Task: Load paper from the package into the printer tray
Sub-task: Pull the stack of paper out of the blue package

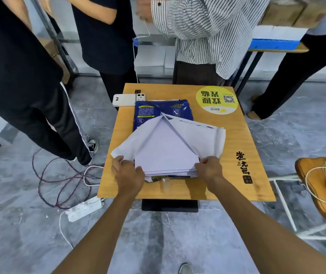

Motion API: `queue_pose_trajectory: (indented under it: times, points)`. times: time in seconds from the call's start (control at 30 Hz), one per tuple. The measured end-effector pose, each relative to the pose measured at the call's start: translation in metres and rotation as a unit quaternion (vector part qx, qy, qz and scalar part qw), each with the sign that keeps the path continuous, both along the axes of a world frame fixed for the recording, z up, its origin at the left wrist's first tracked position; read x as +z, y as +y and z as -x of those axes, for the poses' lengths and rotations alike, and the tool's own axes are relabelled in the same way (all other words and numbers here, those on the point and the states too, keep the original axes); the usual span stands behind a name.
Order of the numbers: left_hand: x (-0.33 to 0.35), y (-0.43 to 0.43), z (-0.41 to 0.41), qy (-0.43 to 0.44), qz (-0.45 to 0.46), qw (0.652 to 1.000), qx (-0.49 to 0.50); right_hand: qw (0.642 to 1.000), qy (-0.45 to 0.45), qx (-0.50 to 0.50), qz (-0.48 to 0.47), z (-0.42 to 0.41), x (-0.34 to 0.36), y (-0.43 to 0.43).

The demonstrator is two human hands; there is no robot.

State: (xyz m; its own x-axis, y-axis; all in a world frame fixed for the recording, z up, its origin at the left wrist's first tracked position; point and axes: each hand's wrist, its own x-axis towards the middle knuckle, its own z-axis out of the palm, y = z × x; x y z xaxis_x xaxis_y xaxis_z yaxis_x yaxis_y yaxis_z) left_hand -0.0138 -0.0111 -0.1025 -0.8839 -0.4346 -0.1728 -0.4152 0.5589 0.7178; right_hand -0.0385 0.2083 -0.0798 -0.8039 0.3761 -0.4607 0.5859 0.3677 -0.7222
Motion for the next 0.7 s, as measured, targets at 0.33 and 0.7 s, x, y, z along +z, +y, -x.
queue_pose_trajectory:
  times: [0.33, 0.7]
  points:
    - [-0.002, -0.008, -0.057, -0.038, -0.199, 0.978, 0.054, 0.995, -0.005, 0.081, 0.062, -0.067, -0.008, 0.004]
    - [0.010, -0.005, -0.063, 0.063, -0.270, 0.959, -0.055, 0.983, 0.111, 0.051, 0.140, -0.081, -0.012, -0.009]
